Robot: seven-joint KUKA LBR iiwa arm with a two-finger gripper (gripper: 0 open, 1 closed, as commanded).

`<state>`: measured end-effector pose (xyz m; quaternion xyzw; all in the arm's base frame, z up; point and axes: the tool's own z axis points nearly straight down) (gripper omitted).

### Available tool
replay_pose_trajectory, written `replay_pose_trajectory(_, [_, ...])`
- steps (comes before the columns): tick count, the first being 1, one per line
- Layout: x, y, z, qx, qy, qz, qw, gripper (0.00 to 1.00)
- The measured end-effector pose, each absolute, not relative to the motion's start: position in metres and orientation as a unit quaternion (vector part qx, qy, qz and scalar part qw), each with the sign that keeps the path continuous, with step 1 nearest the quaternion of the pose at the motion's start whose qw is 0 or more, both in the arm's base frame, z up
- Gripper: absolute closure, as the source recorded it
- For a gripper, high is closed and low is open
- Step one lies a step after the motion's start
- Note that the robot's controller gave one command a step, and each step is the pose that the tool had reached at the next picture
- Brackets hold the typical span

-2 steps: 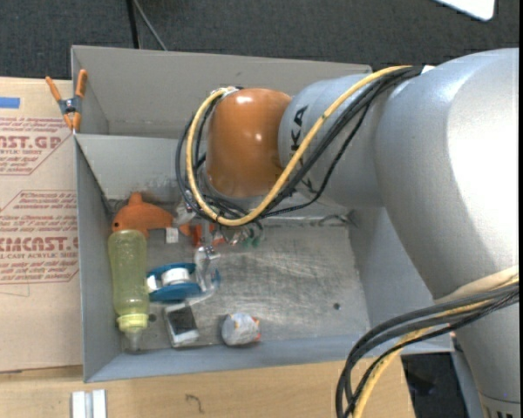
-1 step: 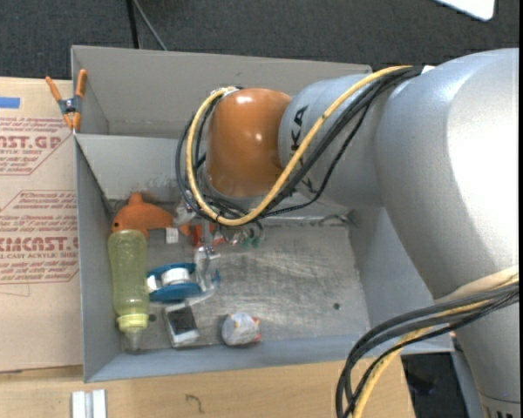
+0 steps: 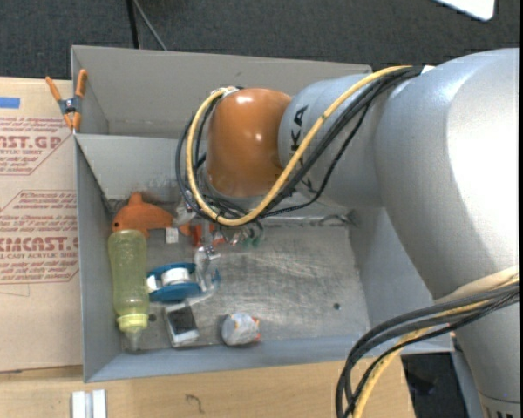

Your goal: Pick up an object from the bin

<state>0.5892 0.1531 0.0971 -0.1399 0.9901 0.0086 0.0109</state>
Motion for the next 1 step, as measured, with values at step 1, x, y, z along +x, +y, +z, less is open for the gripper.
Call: replay_pose_trajectory(1, [0.5886, 0.1524, 0.0972, -0.15, 0.989, 0.01, 0.011, 0.0])
